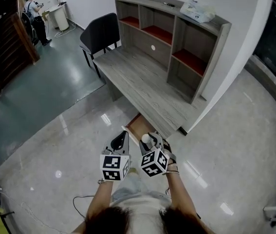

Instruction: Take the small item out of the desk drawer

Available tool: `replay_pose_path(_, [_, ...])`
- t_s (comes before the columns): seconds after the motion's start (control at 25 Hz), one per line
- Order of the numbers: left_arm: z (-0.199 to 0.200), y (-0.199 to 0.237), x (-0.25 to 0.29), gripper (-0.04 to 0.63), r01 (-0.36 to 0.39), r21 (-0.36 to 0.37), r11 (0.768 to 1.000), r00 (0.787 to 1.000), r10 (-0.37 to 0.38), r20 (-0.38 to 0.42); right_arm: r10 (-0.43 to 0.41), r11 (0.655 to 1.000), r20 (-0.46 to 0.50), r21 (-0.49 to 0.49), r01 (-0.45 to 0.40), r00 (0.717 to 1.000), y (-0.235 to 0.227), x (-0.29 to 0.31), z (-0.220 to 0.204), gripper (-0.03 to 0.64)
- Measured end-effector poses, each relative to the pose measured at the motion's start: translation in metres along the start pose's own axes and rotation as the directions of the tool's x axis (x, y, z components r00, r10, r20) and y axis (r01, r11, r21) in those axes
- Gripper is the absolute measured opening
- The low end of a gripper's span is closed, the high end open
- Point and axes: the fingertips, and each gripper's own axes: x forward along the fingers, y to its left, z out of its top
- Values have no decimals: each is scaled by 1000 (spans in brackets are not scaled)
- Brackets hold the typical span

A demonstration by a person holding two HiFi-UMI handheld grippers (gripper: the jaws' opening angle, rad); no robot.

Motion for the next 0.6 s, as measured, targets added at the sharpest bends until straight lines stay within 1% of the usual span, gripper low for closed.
replay_pose_path(0.6, [-2, -43, -47, 17, 1, 4, 1000, 1000, -2, 22, -32, 999, 99, -11, 33, 995, 7, -61, -3, 196])
